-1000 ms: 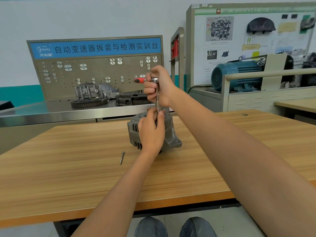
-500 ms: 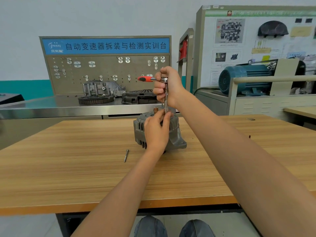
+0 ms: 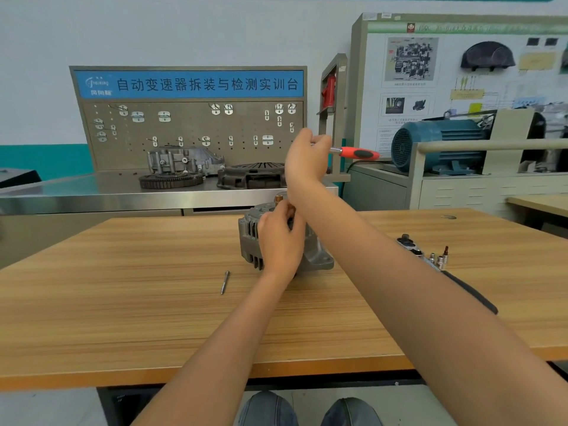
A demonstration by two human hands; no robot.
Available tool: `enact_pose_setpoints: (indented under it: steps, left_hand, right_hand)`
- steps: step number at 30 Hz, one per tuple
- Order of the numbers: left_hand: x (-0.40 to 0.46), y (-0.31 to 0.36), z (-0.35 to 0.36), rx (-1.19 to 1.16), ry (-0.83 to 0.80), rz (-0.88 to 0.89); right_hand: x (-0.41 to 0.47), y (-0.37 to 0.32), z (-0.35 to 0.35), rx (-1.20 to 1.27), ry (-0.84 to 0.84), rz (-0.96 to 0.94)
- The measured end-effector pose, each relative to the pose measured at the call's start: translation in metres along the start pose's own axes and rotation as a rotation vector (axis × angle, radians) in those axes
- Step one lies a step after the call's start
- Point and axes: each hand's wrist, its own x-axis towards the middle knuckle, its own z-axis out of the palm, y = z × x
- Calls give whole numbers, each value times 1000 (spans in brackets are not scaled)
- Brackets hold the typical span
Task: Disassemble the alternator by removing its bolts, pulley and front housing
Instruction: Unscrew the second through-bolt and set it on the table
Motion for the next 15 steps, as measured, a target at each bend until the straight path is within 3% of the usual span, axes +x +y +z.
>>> enact_pose_setpoints:
  steps: [6, 11, 15]
  left_hand:
    - [0, 0, 1, -6, -20, 10]
    - [-1, 3, 0, 19, -27, 46]
    - [0, 1, -2, -13, -44, 48]
  right_hand:
    - [16, -12, -4, 58, -165, 252]
    - [37, -17, -22, 193, -686, 479]
    - [36, -16, -22, 171, -807, 477]
